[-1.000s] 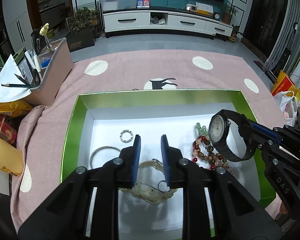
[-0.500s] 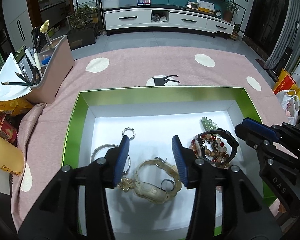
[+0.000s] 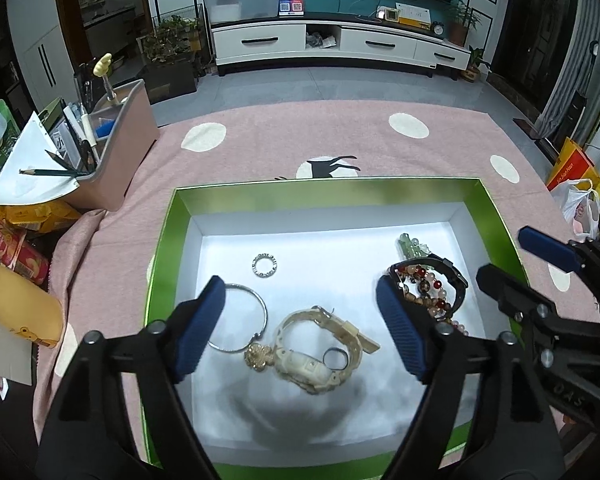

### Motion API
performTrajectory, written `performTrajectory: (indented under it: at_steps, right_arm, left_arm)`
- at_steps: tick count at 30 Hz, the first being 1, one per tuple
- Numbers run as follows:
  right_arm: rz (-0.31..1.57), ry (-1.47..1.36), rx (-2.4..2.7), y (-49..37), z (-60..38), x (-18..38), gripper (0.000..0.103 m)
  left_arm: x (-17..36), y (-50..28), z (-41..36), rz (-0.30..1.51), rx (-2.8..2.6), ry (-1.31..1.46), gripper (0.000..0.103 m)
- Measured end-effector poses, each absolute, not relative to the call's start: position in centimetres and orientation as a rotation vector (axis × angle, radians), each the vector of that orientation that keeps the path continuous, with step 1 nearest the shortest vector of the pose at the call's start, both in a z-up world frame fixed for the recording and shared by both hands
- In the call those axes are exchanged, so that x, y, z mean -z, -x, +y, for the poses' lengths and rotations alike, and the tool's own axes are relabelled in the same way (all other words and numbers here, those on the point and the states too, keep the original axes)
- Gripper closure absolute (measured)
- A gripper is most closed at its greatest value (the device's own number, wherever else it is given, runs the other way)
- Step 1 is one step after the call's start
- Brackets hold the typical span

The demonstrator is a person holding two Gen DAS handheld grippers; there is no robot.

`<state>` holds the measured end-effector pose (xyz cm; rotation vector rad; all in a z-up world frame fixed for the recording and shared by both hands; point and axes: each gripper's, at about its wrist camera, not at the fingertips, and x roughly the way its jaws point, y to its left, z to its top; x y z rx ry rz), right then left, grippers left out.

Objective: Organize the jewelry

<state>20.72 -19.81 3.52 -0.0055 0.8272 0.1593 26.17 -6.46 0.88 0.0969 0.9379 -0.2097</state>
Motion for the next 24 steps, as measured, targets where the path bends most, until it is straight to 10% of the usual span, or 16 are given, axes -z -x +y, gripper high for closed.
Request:
performTrajectory:
  at_steps: [12, 24]
  right_arm:
    - [0.806, 0.020, -0.116, -17.4, -20.2, -8.4, 0.001]
    - [0.848, 0.088, -0.113, -15.3, -18.9, -13.3, 0.001]
  left_arm:
    - [-5.4, -23.2, -5.2, 0.896, 0.173, -0.123, 0.005]
    - [-11.6, -20.3, -5.0, 0.866, 0.106, -0.157, 0.002]
